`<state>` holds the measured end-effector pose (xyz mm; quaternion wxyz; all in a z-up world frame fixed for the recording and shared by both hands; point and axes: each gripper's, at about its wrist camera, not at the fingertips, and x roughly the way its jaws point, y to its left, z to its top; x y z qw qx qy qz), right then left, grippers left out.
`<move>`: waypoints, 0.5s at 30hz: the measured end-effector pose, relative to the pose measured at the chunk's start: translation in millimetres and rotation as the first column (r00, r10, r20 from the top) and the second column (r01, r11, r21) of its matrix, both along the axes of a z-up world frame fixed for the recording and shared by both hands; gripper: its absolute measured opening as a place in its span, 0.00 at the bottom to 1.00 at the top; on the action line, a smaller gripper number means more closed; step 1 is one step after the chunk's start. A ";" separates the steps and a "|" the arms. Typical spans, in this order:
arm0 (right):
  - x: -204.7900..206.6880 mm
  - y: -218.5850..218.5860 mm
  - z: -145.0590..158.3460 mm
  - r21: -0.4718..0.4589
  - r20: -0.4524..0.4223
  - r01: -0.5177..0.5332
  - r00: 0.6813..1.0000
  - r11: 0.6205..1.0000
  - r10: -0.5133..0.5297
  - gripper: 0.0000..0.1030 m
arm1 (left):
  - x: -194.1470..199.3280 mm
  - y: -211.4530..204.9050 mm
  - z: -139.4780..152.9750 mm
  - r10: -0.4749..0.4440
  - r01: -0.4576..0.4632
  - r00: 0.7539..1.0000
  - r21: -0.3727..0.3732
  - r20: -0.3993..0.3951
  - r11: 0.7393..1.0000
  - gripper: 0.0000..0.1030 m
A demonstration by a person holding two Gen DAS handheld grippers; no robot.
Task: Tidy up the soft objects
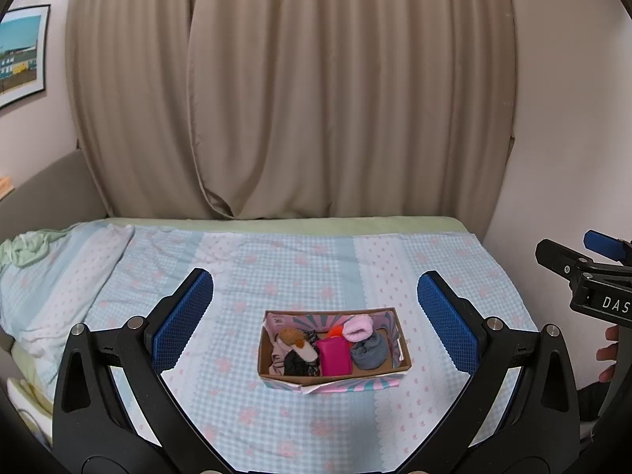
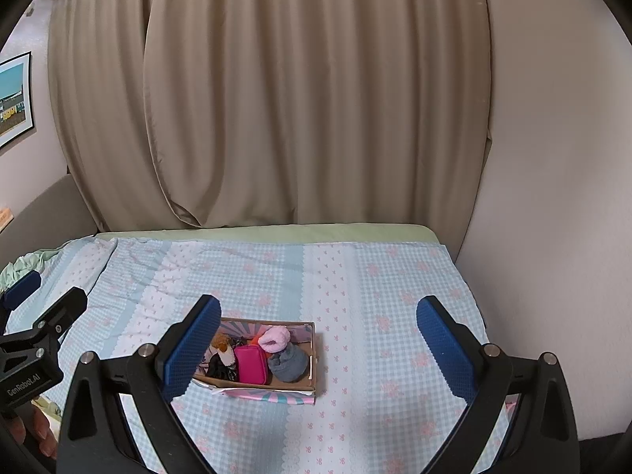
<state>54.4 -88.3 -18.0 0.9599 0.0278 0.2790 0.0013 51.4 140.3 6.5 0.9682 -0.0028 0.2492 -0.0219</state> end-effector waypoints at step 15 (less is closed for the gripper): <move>1.5 0.5 0.8 -0.004 0.005 -0.001 1.000 1.000 0.001 0.96 | -0.6 -2.2 1.9 0.003 -0.003 1.000 -0.001 0.007 1.000 1.00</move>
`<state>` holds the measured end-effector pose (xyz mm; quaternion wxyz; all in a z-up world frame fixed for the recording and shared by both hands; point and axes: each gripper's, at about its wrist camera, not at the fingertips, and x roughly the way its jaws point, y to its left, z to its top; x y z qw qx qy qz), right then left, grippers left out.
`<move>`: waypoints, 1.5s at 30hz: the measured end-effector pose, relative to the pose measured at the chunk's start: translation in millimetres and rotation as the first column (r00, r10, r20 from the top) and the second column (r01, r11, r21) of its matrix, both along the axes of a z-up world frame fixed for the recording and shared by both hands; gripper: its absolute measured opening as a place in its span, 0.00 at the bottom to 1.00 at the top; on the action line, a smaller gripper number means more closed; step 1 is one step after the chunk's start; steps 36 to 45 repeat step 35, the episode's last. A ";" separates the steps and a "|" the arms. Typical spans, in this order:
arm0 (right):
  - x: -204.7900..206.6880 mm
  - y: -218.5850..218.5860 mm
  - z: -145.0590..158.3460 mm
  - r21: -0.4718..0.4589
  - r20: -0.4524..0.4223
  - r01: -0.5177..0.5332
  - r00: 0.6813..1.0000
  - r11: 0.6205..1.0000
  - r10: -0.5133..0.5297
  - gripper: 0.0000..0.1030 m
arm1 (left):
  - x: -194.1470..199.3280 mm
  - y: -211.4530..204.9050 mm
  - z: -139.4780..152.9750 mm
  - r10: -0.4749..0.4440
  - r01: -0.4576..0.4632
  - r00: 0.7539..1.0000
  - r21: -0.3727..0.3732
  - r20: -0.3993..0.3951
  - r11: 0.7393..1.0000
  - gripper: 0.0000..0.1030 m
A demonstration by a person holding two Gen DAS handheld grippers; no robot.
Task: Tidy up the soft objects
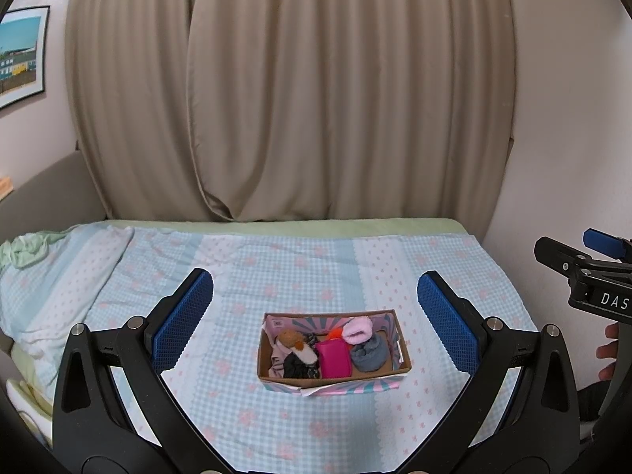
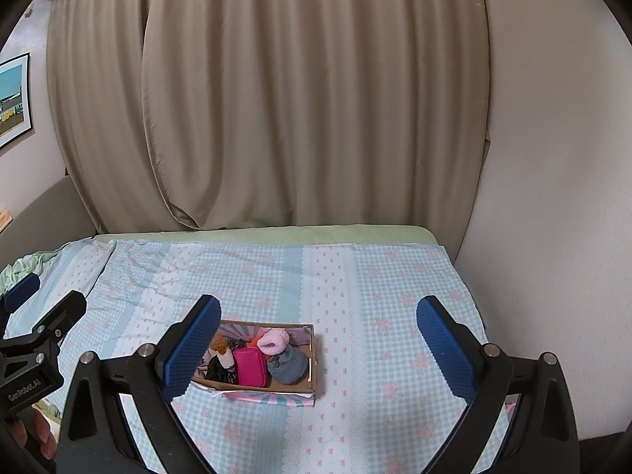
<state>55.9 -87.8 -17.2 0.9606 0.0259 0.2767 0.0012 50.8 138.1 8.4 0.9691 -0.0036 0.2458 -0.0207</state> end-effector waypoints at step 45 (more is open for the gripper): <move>14.4 3.2 1.5 -0.001 -0.001 -0.006 1.000 1.000 0.006 0.96 | 3.4 -2.1 -2.1 0.016 -0.017 0.998 0.016 0.061 1.000 1.00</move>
